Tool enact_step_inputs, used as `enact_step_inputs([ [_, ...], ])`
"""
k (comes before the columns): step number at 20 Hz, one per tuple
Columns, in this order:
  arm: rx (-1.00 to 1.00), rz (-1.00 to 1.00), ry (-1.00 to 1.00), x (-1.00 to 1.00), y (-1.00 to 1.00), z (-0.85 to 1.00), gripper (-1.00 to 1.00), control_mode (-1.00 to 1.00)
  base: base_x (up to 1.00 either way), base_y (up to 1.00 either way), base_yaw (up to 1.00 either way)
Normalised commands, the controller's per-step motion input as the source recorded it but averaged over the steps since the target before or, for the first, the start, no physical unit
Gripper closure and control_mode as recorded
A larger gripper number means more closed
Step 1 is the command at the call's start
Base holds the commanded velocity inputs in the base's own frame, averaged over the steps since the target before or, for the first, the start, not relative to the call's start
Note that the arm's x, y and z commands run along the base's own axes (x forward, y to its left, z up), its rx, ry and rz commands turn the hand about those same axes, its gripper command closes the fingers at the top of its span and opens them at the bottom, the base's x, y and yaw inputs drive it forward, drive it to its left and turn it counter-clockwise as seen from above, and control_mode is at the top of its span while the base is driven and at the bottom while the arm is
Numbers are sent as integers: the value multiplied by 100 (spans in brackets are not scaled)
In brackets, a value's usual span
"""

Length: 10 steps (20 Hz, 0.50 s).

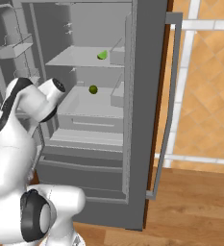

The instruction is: Grab a lemon wedge from the fridge and one ice cube from the ice bowl, and put them in the glass of lemonade.

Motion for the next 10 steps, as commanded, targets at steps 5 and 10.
enact_step_inputs([
  [5, 0, 0, -7, 26, 21, -27, -100, -100, 0, 0, 0],
  [10, 0, 2, -9, -6, 79, -4, -100, -100, 0, 0, 0],
])
